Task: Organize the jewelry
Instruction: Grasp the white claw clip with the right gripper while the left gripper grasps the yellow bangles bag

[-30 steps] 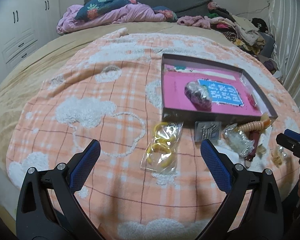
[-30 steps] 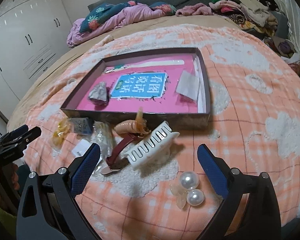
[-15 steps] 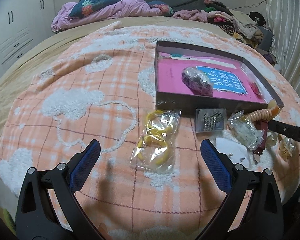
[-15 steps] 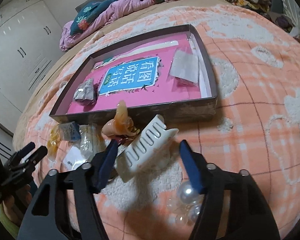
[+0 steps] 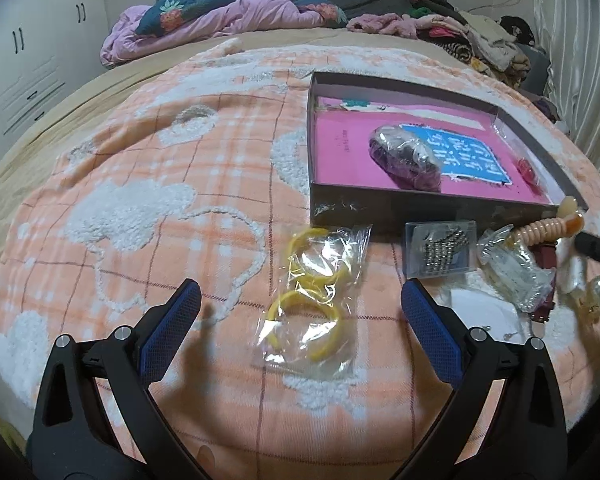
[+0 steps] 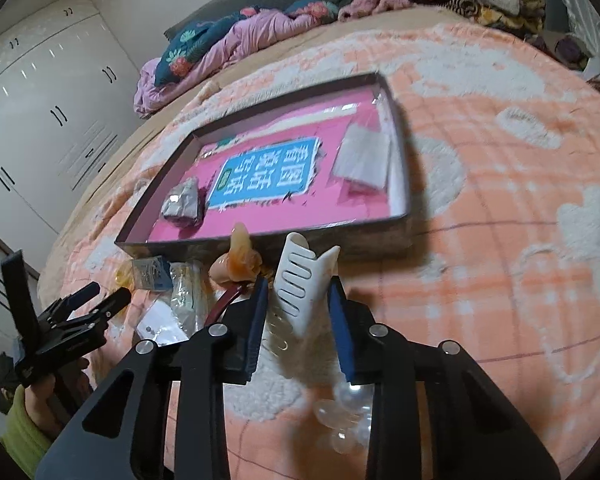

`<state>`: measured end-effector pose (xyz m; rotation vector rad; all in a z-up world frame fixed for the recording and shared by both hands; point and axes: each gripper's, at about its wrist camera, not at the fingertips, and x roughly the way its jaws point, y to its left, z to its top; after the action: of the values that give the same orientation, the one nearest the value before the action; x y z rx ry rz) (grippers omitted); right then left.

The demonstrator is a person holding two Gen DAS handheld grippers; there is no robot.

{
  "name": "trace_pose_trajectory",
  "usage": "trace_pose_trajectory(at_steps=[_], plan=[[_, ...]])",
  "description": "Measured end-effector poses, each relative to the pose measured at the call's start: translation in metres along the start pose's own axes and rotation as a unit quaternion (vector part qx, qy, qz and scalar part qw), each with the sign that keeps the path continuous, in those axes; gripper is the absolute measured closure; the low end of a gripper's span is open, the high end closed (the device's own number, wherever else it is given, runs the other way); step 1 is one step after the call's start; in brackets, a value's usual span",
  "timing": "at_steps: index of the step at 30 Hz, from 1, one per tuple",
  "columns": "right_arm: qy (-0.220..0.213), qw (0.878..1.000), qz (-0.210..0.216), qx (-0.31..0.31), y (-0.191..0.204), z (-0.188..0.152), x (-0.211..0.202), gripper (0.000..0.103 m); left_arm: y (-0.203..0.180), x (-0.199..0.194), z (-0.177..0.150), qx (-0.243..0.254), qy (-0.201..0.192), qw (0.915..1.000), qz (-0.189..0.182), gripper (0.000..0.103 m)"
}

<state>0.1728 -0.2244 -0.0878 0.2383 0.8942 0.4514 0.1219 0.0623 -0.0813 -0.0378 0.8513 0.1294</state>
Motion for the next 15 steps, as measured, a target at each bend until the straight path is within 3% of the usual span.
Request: trace_pose_trajectory(at_steps=[1, 3, 5, 6, 8, 15], plan=[[-0.004, 1.000, -0.002, 0.001, -0.002, 0.001, -0.002, 0.075, -0.001, 0.003, 0.000, 0.003, 0.002, 1.0000, 0.003, 0.011], [-0.015, 1.000, -0.008, 0.003, -0.006, 0.003, -0.010, 0.075, -0.002, 0.008, 0.000, 0.005, 0.008, 0.9999, 0.005, 0.031], [-0.026, 1.000, -0.016, 0.002, -0.010, 0.006, -0.015, 0.075, -0.003, 0.012, -0.001, 0.005, 0.015, 0.9999, 0.007, 0.043], [-0.030, 0.999, -0.018, 0.003, -0.012, 0.007, -0.018, 0.075, -0.003, 0.013, -0.001, 0.007, 0.015, 0.9998, 0.007, 0.055], [-0.039, 0.999, -0.023, 0.005, -0.016, 0.009, -0.023, 0.075, -0.005, 0.009, -0.003, 0.016, 0.010, 0.9998, 0.005, 0.068], [-0.063, 0.998, -0.029, -0.003, -0.016, 0.014, -0.039, 0.076, 0.005, -0.016, -0.004, -0.008, -0.006, 0.9998, -0.015, 0.070]])
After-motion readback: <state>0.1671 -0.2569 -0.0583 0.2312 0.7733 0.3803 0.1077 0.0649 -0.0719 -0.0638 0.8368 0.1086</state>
